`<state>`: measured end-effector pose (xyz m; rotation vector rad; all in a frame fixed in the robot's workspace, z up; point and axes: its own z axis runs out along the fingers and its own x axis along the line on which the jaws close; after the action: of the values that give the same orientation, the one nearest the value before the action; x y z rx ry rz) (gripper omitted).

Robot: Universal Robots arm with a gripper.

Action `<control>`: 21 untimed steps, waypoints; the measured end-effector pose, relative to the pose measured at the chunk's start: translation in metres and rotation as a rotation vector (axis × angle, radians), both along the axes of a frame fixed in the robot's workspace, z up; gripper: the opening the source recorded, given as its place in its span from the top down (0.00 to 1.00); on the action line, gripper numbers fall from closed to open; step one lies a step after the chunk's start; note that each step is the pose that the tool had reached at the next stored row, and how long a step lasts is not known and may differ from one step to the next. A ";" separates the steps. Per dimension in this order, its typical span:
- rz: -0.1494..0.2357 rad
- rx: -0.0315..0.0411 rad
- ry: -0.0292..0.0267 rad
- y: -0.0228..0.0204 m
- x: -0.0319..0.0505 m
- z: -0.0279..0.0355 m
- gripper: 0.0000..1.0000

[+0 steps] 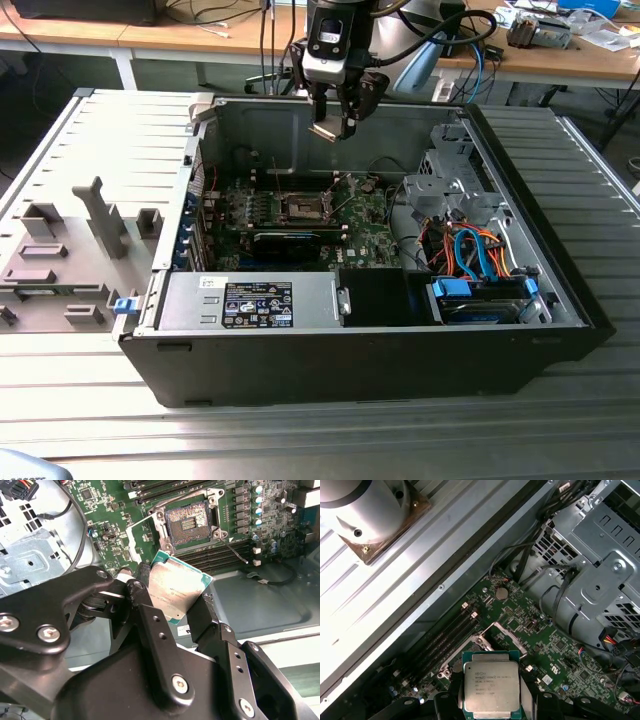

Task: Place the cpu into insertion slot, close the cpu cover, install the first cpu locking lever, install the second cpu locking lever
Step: 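Place the cpu into insertion slot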

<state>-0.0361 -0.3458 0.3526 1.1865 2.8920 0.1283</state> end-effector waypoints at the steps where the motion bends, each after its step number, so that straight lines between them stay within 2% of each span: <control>1: -0.001 0.0000 0.0000 0.0000 0.0000 0.0000 0.46; 21: -0.013 0.0000 0.0000 0.0000 0.0000 -0.0002 0.46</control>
<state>-0.0361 -0.3458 0.3524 1.2051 2.8837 0.1281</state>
